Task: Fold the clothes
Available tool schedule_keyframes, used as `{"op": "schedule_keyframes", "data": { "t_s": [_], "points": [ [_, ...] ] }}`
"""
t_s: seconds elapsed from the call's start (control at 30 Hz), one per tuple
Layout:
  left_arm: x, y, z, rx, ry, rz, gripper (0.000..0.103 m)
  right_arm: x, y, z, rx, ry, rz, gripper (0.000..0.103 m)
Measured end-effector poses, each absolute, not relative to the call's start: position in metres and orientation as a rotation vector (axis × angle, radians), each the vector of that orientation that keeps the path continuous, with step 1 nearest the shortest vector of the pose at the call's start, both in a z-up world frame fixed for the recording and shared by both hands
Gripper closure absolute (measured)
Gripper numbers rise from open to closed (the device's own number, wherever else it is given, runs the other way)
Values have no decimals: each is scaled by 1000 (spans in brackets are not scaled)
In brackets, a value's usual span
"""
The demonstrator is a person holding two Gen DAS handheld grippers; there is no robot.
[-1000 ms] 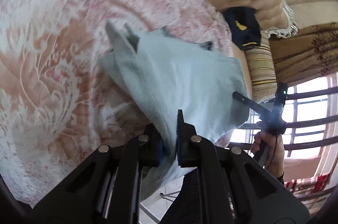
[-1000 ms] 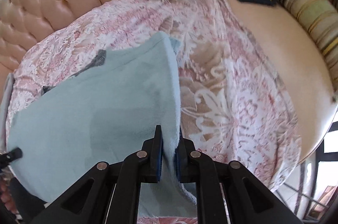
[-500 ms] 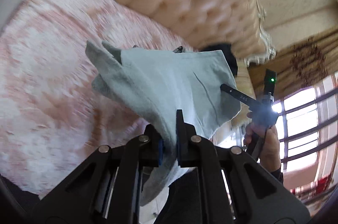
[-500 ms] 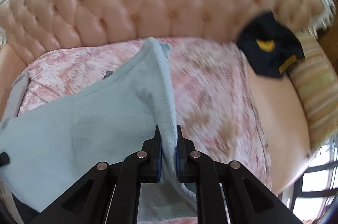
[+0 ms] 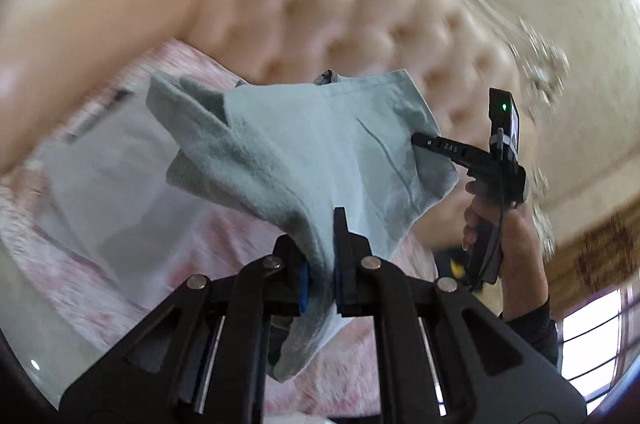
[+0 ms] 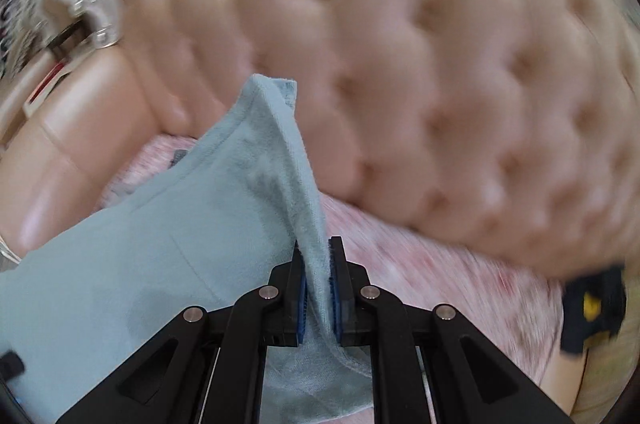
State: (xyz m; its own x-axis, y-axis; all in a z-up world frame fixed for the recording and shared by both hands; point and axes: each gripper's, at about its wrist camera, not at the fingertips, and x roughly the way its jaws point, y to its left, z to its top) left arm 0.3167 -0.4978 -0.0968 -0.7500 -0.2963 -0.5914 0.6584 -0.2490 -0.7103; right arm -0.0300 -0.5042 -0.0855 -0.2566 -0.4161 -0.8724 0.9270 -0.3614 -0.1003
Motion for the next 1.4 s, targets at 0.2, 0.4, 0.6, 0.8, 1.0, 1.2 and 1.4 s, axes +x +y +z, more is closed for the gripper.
{"op": "schedule_keyframes", "data": {
  "t_s": [0.2,0.4,0.6,0.8,1.0,1.2,1.4],
  "points": [
    [380,-509,-170,247,1472,-1776,93,55,-629,-130,889,930,-1631,94],
    [392,-488,-281,175,1591,-1522,93,129,-693,-259,888,1133,-1465,94],
    [390,-484,-291,164,1538,-1533,93,141,-699,-312,871,1189,-1480,94],
    [391,-476,-257,136,1358,-1612,93,147,-702,-273,787,1134,-1500,94],
    [402,-487,-296,160,1454,-1529,91,154,-701,-289,772,1179,-1508,94],
    [411,-501,-324,187,1538,-1487,85,146,-672,-293,743,1168,-1582,68],
    [417,-515,-331,244,1598,-1492,78,137,-643,-297,713,1155,-1656,22]
  ]
}}
